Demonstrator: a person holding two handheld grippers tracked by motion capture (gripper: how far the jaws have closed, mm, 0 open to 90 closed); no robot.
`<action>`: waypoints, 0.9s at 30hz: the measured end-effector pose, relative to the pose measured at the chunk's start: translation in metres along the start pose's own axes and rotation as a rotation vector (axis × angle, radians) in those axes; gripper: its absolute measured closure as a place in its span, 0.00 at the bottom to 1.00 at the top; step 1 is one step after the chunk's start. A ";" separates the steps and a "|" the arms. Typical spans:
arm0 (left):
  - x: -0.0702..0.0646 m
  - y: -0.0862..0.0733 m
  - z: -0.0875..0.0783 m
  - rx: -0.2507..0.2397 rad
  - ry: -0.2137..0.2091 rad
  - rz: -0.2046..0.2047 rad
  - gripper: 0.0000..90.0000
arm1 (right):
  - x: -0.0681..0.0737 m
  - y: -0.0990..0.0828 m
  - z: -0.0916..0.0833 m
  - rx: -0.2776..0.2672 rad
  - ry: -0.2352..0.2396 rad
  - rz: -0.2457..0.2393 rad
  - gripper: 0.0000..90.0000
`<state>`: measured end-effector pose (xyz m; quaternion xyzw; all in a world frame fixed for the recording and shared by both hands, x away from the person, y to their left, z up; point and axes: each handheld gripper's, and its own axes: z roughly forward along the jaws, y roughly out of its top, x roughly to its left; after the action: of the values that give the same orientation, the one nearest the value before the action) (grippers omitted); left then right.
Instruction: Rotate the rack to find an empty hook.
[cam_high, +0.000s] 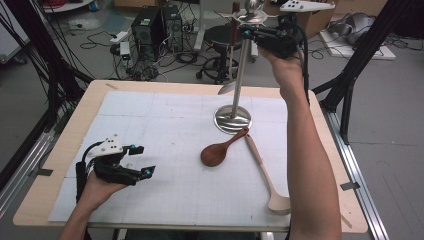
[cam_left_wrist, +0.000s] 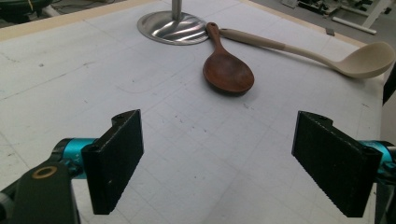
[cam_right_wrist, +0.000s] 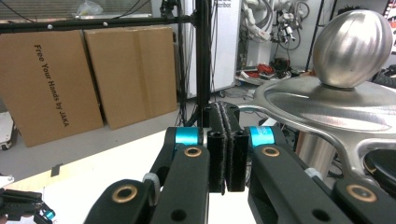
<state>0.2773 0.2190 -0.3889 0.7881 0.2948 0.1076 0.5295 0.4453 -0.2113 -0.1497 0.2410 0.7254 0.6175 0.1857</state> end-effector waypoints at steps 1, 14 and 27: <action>0.000 0.000 0.000 0.001 0.001 0.000 0.19 | 0.000 0.000 0.000 -0.001 -0.001 0.000 1.00; 0.000 0.000 0.000 0.005 0.002 0.001 0.19 | 0.004 0.000 0.010 -0.004 -0.013 0.000 1.00; 0.000 0.000 0.000 0.000 0.000 0.001 0.19 | 0.006 -0.001 0.013 -0.009 -0.021 -0.003 1.00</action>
<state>0.2770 0.2193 -0.3887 0.7883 0.2947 0.1078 0.5293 0.4481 -0.1975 -0.1528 0.2456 0.7211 0.6178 0.1953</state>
